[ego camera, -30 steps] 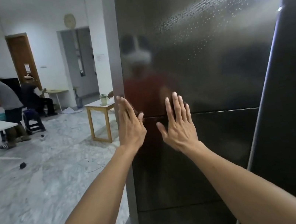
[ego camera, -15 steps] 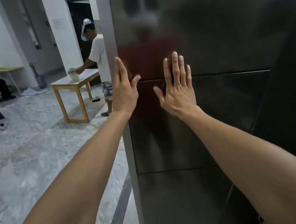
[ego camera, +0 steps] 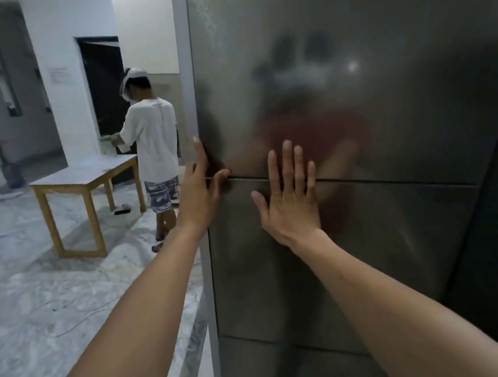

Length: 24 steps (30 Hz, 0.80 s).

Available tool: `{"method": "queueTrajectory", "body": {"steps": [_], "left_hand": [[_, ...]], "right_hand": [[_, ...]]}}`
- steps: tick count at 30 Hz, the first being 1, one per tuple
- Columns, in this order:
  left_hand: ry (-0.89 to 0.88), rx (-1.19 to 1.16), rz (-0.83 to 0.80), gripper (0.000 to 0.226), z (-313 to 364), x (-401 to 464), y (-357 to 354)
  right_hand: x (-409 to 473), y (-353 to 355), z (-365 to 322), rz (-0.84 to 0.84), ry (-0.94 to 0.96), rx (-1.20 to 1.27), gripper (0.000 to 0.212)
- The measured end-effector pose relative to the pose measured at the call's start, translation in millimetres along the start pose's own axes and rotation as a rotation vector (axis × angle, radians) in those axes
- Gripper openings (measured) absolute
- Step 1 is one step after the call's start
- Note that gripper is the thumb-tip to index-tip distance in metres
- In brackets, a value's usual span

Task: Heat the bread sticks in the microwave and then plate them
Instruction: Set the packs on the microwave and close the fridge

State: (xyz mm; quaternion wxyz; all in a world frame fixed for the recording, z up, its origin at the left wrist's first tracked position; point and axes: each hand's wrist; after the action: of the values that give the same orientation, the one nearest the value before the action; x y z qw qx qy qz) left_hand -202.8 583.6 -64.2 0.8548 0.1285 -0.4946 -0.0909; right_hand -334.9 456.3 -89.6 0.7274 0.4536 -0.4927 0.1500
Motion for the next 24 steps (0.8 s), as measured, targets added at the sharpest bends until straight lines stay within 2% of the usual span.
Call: {"method": "queueTrajectory", "body": {"steps": [6,13,24], "left_hand": [[-0.036,-0.232,-0.109,0.08,-45,48,-51],[0.034,-0.366,-0.204,0.078,-73,94,-116],[0.008,-0.594,-0.366,0.076,-101,149,-222]], "right_hand": [[28,-46,2,0.046,-0.069,-0.083,0.081],[56,-97,19,-0.002,-0.102,-0.202,0.086],[86,-160,55,-0.066,-0.188,-0.371,0.09]]}}
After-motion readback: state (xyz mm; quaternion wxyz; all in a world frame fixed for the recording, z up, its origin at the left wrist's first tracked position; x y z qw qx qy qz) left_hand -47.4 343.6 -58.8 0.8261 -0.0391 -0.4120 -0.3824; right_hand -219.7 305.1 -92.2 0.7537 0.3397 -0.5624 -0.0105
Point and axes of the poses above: each hand's wrist, its own x-axis towards the middle knuckle, its own y-axis out of the back of the hand, z = x × y, and after that the axes turned 2 degrees about z, right-handed
